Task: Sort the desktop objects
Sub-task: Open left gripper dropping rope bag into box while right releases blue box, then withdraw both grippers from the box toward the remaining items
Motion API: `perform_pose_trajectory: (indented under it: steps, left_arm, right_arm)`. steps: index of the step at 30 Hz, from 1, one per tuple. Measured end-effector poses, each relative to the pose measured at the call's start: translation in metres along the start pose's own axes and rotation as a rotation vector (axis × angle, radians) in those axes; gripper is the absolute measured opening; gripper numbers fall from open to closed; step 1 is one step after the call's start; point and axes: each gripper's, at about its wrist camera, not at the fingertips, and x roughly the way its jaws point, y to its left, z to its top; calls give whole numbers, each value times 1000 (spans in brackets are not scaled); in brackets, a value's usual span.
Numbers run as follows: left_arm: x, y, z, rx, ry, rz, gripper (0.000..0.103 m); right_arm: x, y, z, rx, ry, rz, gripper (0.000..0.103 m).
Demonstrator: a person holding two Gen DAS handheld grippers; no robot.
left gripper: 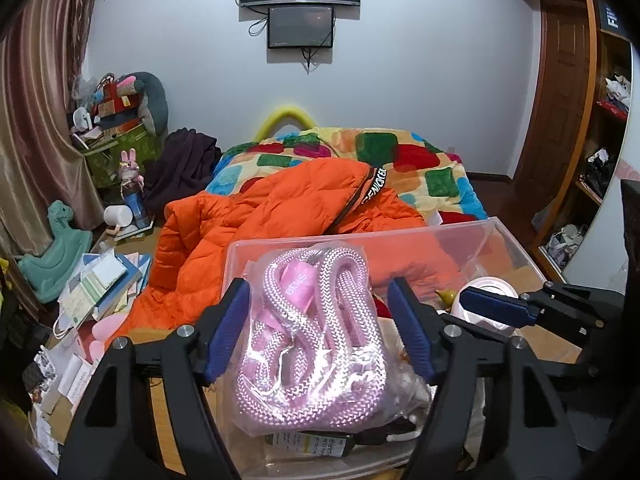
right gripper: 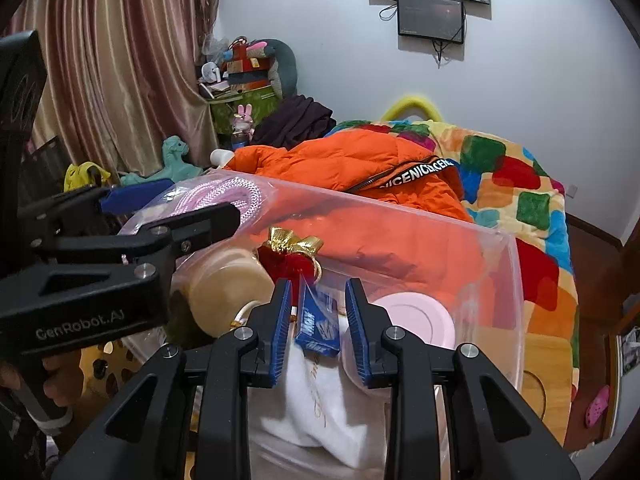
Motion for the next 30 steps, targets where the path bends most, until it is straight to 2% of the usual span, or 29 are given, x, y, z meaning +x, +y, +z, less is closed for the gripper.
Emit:
perform_pose_trajectory:
  steps: [4,6,10,12,13,14,26,28,30]
  left_arm:
    - [-8,-1,-1,-9,-6,-11,73]
    - [-13,-4,-1,-8,-6,-13,78]
    - [-26,-11,-1,7,-21,-11,82]
    - [-36,-15,-3,12,-39,-4,90]
    - [-40,-16,-4,14,-47,-5,91]
    - [-45,-18,-5,16,-54,-5,91]
    - [-83,-33,-28,21,-62,-7,94]
    - [-86,-35,-33,20,-59,-7,95]
    - [-89,-38,-39,18,-53,-9,95]
  right_arm:
    - [-11,1,-3,-3,-12,-15,32]
    - [-17,3,-5,-3,-21,-26,33]
    - [-32,4,-11,-1,-33,-42,35]
    - [-40,6,-15,-1,-38,-57,42]
    - [-45,7,-17,0,-42,-60,49]
    - [-48,8,-19,1,-46,-61,53]
    - [-91,21,-52,-19,-81,-137,66]
    - [-98,18,-57,-10,-92,-153,74]
    - [-103,16,-63,-2,-103,-163,75]
